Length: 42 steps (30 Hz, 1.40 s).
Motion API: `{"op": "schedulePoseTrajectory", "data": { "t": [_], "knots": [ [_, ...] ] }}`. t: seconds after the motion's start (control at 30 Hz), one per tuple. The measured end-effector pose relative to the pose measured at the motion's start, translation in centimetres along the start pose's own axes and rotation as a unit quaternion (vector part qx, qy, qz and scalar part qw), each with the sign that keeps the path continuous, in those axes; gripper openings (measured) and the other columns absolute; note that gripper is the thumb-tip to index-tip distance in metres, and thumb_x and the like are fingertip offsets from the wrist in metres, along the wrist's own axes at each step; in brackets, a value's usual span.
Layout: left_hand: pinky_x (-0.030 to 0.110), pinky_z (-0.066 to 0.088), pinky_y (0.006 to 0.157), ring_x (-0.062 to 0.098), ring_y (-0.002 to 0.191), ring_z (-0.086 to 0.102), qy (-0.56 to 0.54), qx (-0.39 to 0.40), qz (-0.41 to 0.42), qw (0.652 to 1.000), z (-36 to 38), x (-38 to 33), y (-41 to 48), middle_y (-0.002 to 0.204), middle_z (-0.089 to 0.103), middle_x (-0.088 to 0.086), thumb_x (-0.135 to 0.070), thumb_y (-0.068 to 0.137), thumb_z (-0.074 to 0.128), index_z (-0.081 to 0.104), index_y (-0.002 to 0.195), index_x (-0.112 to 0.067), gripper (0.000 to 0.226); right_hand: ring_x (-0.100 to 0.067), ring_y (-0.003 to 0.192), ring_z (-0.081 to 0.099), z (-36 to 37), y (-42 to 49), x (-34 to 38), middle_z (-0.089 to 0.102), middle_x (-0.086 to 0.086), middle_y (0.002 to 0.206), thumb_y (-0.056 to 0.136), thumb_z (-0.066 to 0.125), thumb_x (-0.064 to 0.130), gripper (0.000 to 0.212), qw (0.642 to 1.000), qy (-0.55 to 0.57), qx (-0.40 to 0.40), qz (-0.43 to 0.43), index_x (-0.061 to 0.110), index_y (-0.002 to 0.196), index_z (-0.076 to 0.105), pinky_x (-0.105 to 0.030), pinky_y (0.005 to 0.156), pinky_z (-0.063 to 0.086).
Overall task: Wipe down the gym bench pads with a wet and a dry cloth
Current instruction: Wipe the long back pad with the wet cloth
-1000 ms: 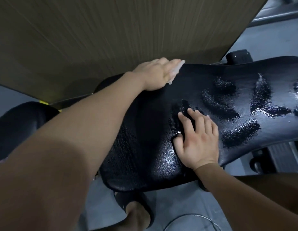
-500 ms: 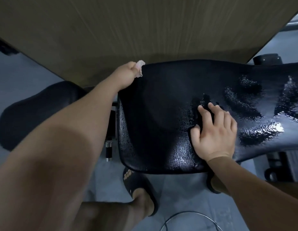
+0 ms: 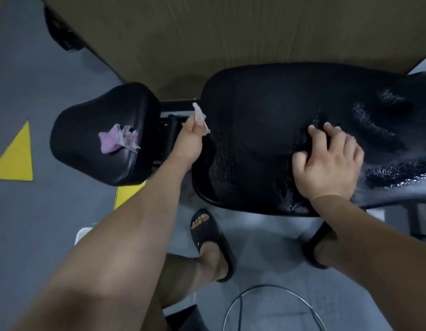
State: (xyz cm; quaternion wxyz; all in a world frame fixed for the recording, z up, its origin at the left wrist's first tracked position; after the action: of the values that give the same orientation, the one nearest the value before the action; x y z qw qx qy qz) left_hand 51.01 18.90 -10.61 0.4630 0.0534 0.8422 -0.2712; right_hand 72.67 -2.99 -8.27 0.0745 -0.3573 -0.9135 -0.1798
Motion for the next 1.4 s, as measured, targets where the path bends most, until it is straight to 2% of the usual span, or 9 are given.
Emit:
{"op": "schedulePoseTrajectory", "data": {
  "t": [0.17, 0.3, 0.5, 0.73, 0.87, 0.93, 1.07, 1.23, 1.4],
  "knots": [
    [0.033, 0.041, 0.107, 0.003, 0.109, 0.058, 0.001, 0.004, 0.004, 1.0, 0.3, 3.1, -5.6, 0.099, 0.063, -0.013, -0.049, 0.109, 0.03, 0.058, 0.115, -0.014, 0.045, -0.036, 0.131, 0.047, -0.1, 0.0, -0.1, 0.054, -0.012, 0.143, 0.088, 0.048, 0.032, 0.051, 1.0, -0.009, -0.017, -0.008, 0.018, 0.135, 0.06, -0.05, 0.113, 0.032],
    [0.015, 0.04, 0.087, 0.005, 0.103, 0.055, 0.069, 0.012, 0.018, 0.997, 0.3, 4.3, -7.4, 0.105, 0.06, -0.01, -0.03, 0.111, 0.032, 0.045, 0.142, -0.016, 0.036, -0.035, 0.132, 0.046, 0.0, 0.1, -0.2, 0.053, -0.012, 0.144, 0.088, 0.048, 0.031, 0.051, 1.0, -0.011, -0.013, -0.005, 0.018, 0.136, 0.059, -0.05, 0.114, 0.031],
    [0.037, 0.046, 0.096, 0.023, 0.111, 0.059, 0.102, 0.005, -0.016, 0.995, 0.5, 1.8, -0.8, 0.115, 0.063, 0.001, -0.031, 0.106, 0.037, 0.05, 0.121, -0.024, 0.021, -0.036, 0.133, 0.046, 0.3, 0.3, -0.5, 0.053, -0.014, 0.145, 0.088, 0.05, 0.032, 0.053, 1.0, -0.006, -0.01, -0.008, 0.016, 0.138, 0.058, -0.051, 0.115, 0.03],
    [0.046, 0.049, 0.104, 0.023, 0.108, 0.063, 0.075, -0.017, -0.027, 0.997, 0.5, -0.7, 4.6, 0.114, 0.067, 0.002, -0.052, 0.097, 0.034, 0.054, 0.12, -0.025, 0.041, -0.035, 0.132, 0.047, 0.3, 0.4, -0.3, 0.055, -0.014, 0.143, 0.086, 0.05, 0.032, 0.054, 1.0, -0.01, -0.022, -0.013, 0.016, 0.136, 0.06, -0.05, 0.115, 0.031],
    [0.043, 0.048, 0.103, 0.02, 0.11, 0.065, 0.048, -0.016, -0.035, 0.998, 0.3, 0.0, 2.0, 0.109, 0.069, 0.003, -0.069, 0.094, 0.029, 0.053, 0.128, -0.015, 0.068, -0.035, 0.134, 0.046, 0.2, 0.3, -0.3, 0.055, -0.013, 0.144, 0.086, 0.049, 0.033, 0.054, 1.0, -0.004, -0.014, -0.011, 0.017, 0.136, 0.06, -0.049, 0.116, 0.029],
    [0.043, 0.049, 0.101, 0.027, 0.118, 0.063, 0.033, -0.013, -0.044, 0.998, 0.4, 0.8, -0.1, 0.128, 0.064, 0.014, -0.066, 0.098, 0.031, 0.047, 0.137, -0.016, 0.065, -0.034, 0.134, 0.046, 0.0, 0.2, -0.2, 0.055, -0.013, 0.143, 0.086, 0.05, 0.033, 0.053, 1.0, 0.001, -0.016, -0.01, 0.017, 0.136, 0.061, -0.049, 0.116, 0.029],
    [0.024, 0.047, 0.081, 0.014, 0.101, 0.066, 0.002, -0.063, -0.08, 0.995, 0.4, 2.9, -4.5, 0.101, 0.069, -0.003, -0.052, 0.107, 0.033, 0.06, 0.125, -0.023, 0.044, -0.033, 0.137, 0.044, -0.2, 0.1, -0.1, 0.053, -0.013, 0.145, 0.088, 0.048, 0.035, 0.053, 1.0, 0.013, 0.003, -0.008, 0.016, 0.136, 0.059, -0.051, 0.118, 0.027],
    [0.034, 0.044, 0.104, 0.02, 0.12, 0.06, -0.011, -0.076, -0.087, 0.993, 1.3, 5.6, -8.8, 0.118, 0.065, -0.005, -0.041, 0.109, 0.033, 0.055, 0.131, -0.027, 0.034, -0.035, 0.137, 0.043, -0.2, 0.0, -0.4, 0.052, -0.014, 0.146, 0.09, 0.044, 0.037, 0.052, 1.0, 0.016, 0.02, -0.017, 0.015, 0.136, 0.058, -0.052, 0.118, 0.026],
    [0.027, 0.037, 0.088, 0.017, 0.104, 0.054, 0.005, -0.147, -0.062, 0.987, 2.6, 5.6, -12.9, 0.113, 0.057, -0.006, -0.034, 0.111, 0.029, 0.041, 0.147, -0.019, 0.04, -0.036, 0.132, 0.047, -0.4, -0.2, -0.4, 0.054, -0.014, 0.143, 0.09, 0.042, 0.034, 0.051, 1.0, 0.012, 0.014, -0.021, 0.015, 0.134, 0.059, -0.052, 0.116, 0.03]
  ]
}}
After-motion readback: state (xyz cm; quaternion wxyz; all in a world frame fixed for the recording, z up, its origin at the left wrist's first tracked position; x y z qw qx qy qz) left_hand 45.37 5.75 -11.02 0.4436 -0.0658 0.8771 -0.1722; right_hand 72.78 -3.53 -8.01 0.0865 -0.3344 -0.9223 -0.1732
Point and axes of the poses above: each hand's wrist, its own y-axis towards the middle knuckle, its own z-axis out of the palm, x = y × z, the point moved 6 cm from there along y, towards the middle knuckle
